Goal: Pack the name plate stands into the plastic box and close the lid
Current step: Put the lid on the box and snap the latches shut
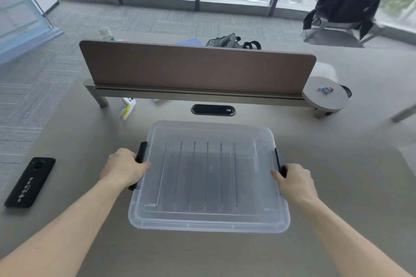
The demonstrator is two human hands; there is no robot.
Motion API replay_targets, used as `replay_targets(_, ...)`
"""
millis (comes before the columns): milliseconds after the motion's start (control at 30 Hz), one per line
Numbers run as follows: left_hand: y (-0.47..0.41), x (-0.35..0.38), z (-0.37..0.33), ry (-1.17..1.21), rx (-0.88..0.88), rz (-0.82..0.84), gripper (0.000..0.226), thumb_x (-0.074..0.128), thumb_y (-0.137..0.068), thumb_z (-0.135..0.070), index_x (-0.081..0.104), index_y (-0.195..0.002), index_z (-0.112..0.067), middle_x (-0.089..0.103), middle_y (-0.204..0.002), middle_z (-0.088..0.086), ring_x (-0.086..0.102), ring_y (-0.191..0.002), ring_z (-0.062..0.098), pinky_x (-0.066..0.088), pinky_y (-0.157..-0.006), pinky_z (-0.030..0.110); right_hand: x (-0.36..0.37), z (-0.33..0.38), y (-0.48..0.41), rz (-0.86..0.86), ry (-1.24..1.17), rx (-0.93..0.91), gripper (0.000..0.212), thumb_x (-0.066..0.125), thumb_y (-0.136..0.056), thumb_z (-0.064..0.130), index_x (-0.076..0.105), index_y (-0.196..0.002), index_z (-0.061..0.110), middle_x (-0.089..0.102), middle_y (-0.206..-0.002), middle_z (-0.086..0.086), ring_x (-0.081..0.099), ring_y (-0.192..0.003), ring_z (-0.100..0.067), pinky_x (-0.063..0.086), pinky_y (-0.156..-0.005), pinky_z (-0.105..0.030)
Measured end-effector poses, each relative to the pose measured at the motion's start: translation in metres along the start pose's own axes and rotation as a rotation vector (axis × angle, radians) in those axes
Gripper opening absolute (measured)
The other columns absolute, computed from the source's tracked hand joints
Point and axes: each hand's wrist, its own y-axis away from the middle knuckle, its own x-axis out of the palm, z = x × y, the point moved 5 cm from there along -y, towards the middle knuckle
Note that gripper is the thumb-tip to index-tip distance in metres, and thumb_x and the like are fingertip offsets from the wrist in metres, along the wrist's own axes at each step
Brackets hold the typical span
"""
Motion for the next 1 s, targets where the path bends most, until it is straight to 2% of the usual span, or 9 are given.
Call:
replay_targets(100,0.002,-0.003,-0.007,-0.071,-0.020,-0.015,0.023,0.076,-0.079,-0.038,0.074,-0.071,-0.016,0.074,-0.073,0.007,0.072,-0.077,0.028,0.062,-0.073,0.036,0.000,0.007,0.001,-0.005,0.065,-0.001,0.030,0.061,-0.093,0.037,0.058,-0.081,0.009,0.066,-0.086,-0.011,0.065,-0.080,-0.036,0.057,-0.073,-0.042)
replay_targets(233,0.010,-0.004,-0.017,-0.197,-0.025,-0.067,0.023,0.071,-0.084,-0.035,0.071,-0.083,-0.013,0.071,-0.082,0.010,0.069,-0.078,0.033,0.054,-0.066,0.033,-0.001,0.016,0.003,-0.034,0.159,-0.020,0.026,0.056,-0.096,0.030,0.056,-0.082,0.008,0.060,-0.084,-0.011,0.056,-0.077,-0.035,0.050,-0.070,-0.038)
replay_targets(367,0.014,-0.001,-0.019,-0.187,-0.028,-0.063,0.034,0.070,-0.088,-0.045,0.066,-0.078,-0.013,0.070,-0.078,0.008,0.069,-0.078,0.032,0.059,-0.071,0.036,0.003,0.020,0.010,-0.038,0.239,-0.039,0.025,0.049,-0.099,0.032,0.052,-0.090,0.009,0.068,-0.099,-0.015,0.064,-0.091,-0.038,0.049,-0.072,-0.038)
replay_targets(467,0.022,0.002,-0.028,-0.306,-0.009,-0.071,0.048,0.060,-0.093,-0.058,0.058,-0.082,-0.012,0.069,-0.088,0.007,0.070,-0.088,0.033,0.054,-0.073,0.033,0.017,0.024,0.019,-0.029,0.286,0.010,0.047,0.044,-0.101,0.039,0.046,-0.127,0.000,0.062,-0.129,-0.017,0.061,-0.117,-0.036,0.046,-0.083,-0.040)
replay_targets(533,0.026,0.008,-0.035,-0.349,0.035,-0.056,0.047,0.055,-0.097,-0.058,0.059,-0.103,-0.011,0.069,-0.112,0.011,0.068,-0.109,0.035,0.051,-0.082,0.037,0.030,0.030,0.026,-0.003,0.219,0.001,0.070,0.038,-0.103,0.039,0.015,-0.156,0.000,0.031,-0.159,-0.020,0.037,-0.144,-0.035,0.038,-0.108,-0.045)
replay_targets(600,0.026,0.012,-0.043,-0.345,0.106,-0.059,0.071,0.051,-0.097,-0.059,0.042,-0.146,-0.008,0.047,-0.152,0.018,0.047,-0.140,0.037,0.043,-0.106,0.044,0.040,0.052,0.032,-0.048,0.190,-0.220,0.069,0.032,-0.103,0.035,0.000,-0.162,0.018,-0.001,-0.169,-0.014,0.003,-0.156,-0.031,0.012,-0.124,-0.049)
replay_targets(667,0.032,0.018,-0.067,-0.349,0.318,-0.158,0.090,0.043,-0.096,-0.064,0.011,-0.165,-0.016,0.011,-0.172,0.014,0.016,-0.158,0.033,0.019,-0.125,0.046,0.047,0.080,0.037,-0.097,0.224,-0.515,0.066,0.029,-0.103,0.036,0.000,-0.161,0.032,-0.011,-0.170,-0.004,-0.012,-0.157,-0.026,-0.004,-0.125,-0.052)
replay_targets(800,0.056,0.061,-0.105,-0.339,0.713,-0.101,0.086,0.027,-0.098,-0.069,-0.010,-0.165,-0.032,-0.019,-0.173,-0.002,-0.019,-0.159,0.022,-0.002,-0.130,0.048,0.071,0.105,0.031,-0.036,0.348,-0.665,0.074,0.011,-0.098,0.065,-0.010,-0.160,0.032,-0.024,-0.167,0.005,-0.023,-0.154,-0.020,-0.007,-0.125,-0.051)
replay_targets(1000,0.050,0.104,-0.095,-0.387,0.708,-0.090,0.078,0.012,-0.099,-0.067,-0.012,-0.164,-0.031,-0.017,-0.173,-0.004,-0.021,-0.158,0.017,-0.009,-0.129,0.048,0.097,0.100,0.023,-0.012,0.350,-0.628,0.079,0.001,-0.096,0.069,-0.019,-0.158,0.025,-0.027,-0.165,0.008,-0.029,-0.152,-0.017,-0.009,-0.125,-0.048)
